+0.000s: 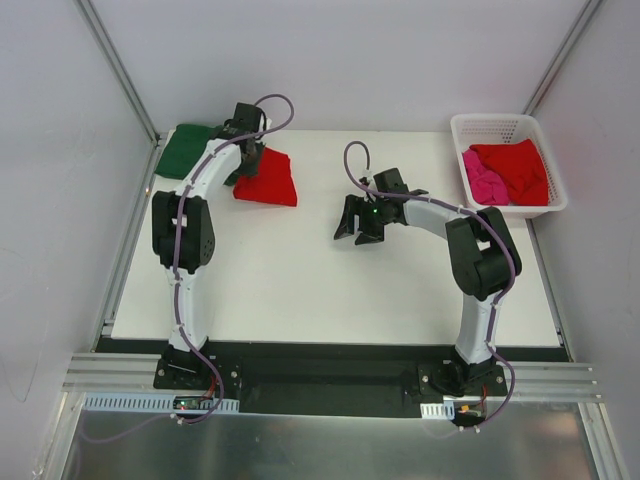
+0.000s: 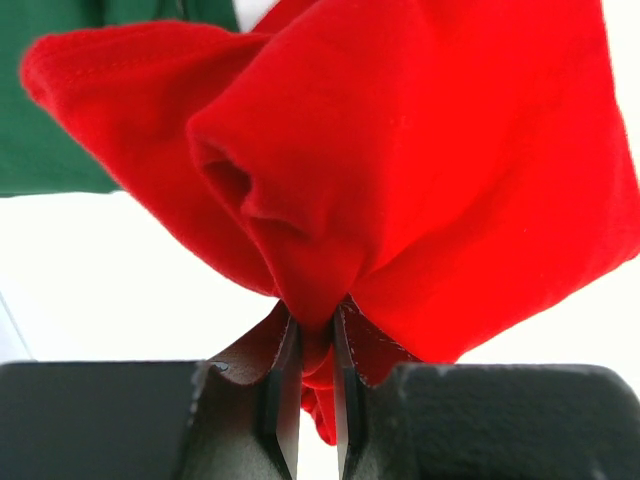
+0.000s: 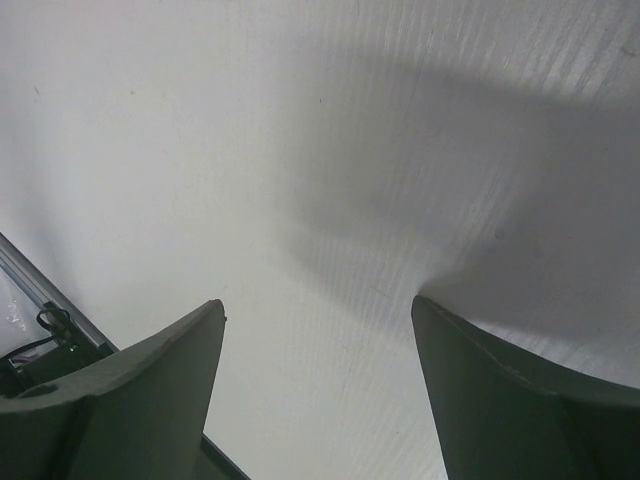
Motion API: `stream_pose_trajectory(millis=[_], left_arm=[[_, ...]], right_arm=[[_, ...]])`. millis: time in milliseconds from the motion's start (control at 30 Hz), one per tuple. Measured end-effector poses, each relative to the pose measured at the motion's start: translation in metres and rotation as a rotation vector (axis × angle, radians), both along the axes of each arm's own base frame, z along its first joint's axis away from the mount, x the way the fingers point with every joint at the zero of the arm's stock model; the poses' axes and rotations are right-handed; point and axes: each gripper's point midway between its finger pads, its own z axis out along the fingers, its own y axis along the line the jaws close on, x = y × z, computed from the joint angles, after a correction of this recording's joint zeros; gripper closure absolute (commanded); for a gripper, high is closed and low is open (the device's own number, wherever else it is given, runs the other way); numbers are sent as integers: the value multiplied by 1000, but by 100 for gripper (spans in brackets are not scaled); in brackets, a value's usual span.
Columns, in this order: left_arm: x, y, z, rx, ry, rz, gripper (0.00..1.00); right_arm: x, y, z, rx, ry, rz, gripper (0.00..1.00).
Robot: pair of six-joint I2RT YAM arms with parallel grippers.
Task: Fold and stack the t-shirts
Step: Neatly place the folded tshirt to the corner
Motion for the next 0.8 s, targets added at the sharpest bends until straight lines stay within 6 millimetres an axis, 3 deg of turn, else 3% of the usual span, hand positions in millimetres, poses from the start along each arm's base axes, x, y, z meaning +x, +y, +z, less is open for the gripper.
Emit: stream_pose_trajectory(millis=[167,367,567,800], left_arm=[[19,9,17,-17,-50,15,100],[42,42,29,-18,-101,68,100],[56,78,17,-26,-97,127,100],[65,100,2,-52,-83,156,100]], right_arm=[[-1,1,0,9,3,3,21],[-2,1,0,17,-3,2,21],[-6,2,0,27,4,6,21],[-7,3,0,34,9,10,21]])
